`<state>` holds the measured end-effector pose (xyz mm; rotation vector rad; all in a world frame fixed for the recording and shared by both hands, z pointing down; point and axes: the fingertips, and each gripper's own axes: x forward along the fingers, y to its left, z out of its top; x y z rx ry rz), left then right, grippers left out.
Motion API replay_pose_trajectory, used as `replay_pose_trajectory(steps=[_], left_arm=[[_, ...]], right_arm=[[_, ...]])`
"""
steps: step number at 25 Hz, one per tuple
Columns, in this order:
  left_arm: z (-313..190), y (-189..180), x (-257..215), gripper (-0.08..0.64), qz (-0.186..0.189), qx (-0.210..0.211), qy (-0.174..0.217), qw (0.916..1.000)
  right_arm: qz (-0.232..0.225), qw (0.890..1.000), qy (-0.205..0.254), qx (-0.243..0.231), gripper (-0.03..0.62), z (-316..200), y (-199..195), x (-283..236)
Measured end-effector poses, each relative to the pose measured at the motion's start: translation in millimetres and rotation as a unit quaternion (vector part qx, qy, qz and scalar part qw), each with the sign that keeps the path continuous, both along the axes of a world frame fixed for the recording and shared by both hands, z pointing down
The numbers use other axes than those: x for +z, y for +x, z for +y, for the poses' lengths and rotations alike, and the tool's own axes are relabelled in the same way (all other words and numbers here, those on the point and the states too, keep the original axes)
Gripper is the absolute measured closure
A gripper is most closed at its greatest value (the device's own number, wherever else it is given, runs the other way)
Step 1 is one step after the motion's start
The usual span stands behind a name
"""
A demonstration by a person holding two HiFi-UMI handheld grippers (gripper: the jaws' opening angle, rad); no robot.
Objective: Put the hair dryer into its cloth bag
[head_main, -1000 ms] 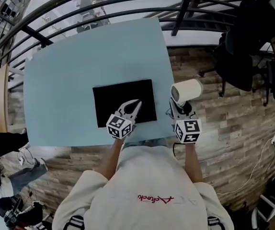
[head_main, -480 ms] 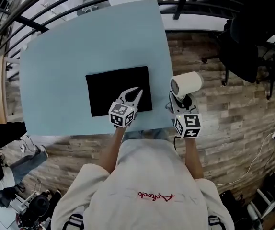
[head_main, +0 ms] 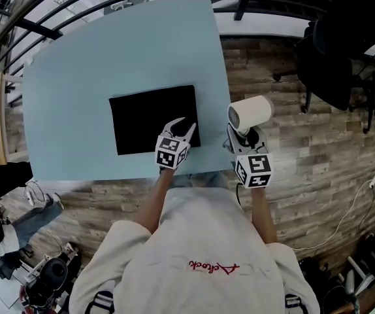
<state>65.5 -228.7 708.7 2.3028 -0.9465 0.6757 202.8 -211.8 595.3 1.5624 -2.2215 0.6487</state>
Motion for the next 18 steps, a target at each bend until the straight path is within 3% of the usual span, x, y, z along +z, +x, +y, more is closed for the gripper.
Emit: replay_pose_trajectory(steps=[6,18], left_arm=[[0,14,14,0.443,-0.044,0.003,-0.015,0.9989],[24,28,29,0.451,-0.089,0.003,-0.044,0.9950]], right_arm=[[0.000,1.000,-0.004,-0.005,0.416,1,10,4],[-0.009,1.000,-0.003,-0.001,0.414,-1,31,7]])
